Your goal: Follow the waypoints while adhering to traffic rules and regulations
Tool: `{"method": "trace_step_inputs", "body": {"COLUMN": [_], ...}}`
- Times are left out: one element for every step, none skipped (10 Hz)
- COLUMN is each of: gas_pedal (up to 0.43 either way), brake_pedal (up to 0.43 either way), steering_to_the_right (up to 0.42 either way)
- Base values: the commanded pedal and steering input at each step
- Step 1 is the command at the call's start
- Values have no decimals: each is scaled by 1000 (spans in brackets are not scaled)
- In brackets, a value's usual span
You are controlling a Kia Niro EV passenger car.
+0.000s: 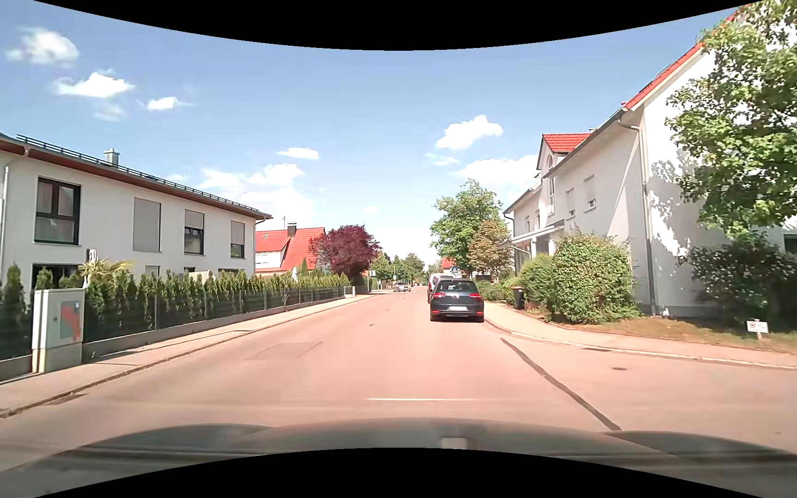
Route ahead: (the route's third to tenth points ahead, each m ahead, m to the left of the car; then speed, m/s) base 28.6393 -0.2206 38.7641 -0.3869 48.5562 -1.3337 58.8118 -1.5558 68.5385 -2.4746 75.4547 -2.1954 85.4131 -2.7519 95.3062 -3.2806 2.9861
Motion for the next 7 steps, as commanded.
{"method": "trace_step_inputs", "body": {"gas_pedal": [157, 28, 0, 0, 0, 0, 0], "brake_pedal": [0, 0, 0, 0, 0, 0, 0], "steering_to_the_right": [-92, -87, -74, -60, -48, -27, -5]}}
